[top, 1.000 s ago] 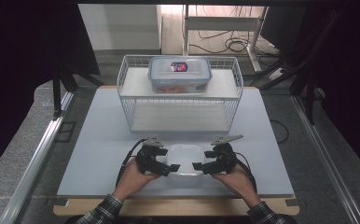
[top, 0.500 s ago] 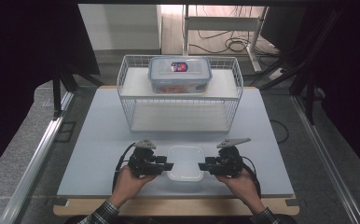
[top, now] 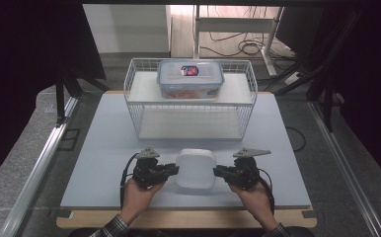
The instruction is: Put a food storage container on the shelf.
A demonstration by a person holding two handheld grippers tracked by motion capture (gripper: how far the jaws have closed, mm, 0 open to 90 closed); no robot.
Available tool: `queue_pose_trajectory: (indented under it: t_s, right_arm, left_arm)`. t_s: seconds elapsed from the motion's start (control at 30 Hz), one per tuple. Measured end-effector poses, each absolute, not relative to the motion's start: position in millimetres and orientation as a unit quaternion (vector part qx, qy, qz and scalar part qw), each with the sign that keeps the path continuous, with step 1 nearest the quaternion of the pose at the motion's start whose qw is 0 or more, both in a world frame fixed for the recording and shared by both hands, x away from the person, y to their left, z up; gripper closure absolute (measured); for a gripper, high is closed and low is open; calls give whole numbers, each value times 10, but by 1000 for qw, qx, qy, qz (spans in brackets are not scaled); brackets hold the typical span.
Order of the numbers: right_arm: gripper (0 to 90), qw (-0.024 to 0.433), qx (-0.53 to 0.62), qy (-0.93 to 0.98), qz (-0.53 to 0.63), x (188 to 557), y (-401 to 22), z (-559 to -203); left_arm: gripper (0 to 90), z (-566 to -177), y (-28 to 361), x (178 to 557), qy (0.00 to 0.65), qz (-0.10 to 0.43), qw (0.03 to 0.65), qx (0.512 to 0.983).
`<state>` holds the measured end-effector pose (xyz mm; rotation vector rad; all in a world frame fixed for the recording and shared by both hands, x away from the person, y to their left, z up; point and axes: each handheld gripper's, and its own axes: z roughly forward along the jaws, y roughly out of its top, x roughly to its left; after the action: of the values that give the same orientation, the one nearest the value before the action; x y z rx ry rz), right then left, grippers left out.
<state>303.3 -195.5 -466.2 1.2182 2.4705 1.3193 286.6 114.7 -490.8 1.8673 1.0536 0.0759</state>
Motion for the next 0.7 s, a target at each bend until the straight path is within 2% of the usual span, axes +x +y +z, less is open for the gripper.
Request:
queue_pose_trajectory:
  t_s: [0.7]
  right_arm:
    - [788,98,367,799,466,3053,-1924,-4547]
  left_arm:
    - [788,-4754,1156,2857,419,74,494,758]
